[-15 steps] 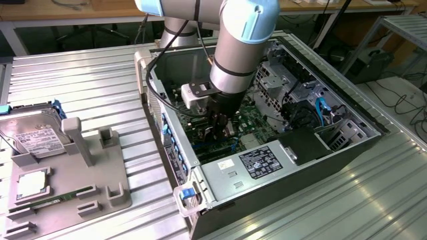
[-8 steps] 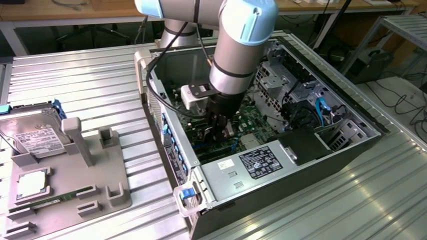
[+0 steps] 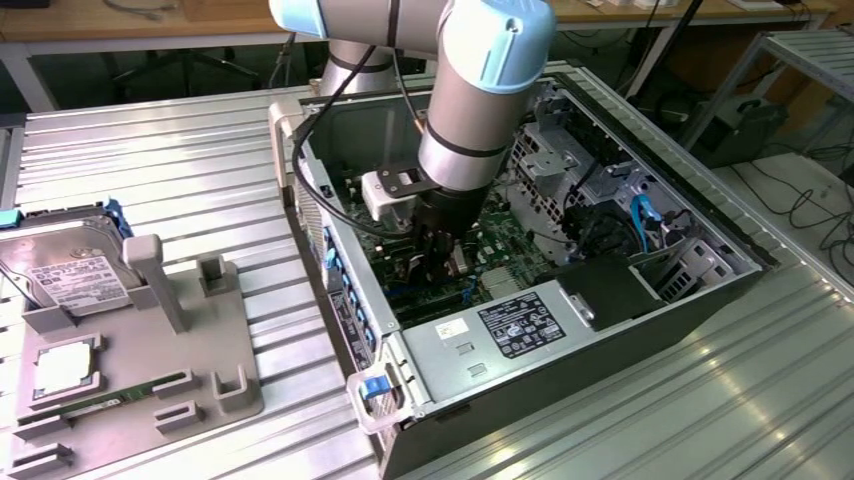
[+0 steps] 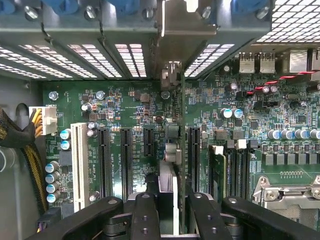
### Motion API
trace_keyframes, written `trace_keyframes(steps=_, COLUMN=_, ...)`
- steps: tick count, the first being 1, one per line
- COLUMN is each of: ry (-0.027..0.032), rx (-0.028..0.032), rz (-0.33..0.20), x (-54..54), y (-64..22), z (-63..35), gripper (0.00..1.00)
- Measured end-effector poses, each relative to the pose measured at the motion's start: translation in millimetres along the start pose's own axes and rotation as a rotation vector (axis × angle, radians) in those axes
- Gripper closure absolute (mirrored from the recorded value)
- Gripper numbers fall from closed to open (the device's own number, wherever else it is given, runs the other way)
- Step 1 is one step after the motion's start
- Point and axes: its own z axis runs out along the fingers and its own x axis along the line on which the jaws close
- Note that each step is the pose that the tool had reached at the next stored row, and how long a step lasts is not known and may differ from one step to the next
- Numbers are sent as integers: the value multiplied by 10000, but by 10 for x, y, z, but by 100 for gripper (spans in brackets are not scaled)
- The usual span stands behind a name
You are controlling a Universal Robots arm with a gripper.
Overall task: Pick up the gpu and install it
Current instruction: 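Insert the gpu into the slot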
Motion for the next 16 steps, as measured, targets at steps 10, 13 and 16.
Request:
trace_keyframes(steps=10, ry=9, rx=60, rz=-1, x=-5, y=6, z=-93, gripper=65)
trace_keyframes(steps=13, ry=13, rx=106, rz=-3, x=-9, y=13, z=-218, gripper=65)
trace_keyframes(steps=16, ry=13, rx=158, rz=-4, x=-14, y=21, z=-351, gripper=65)
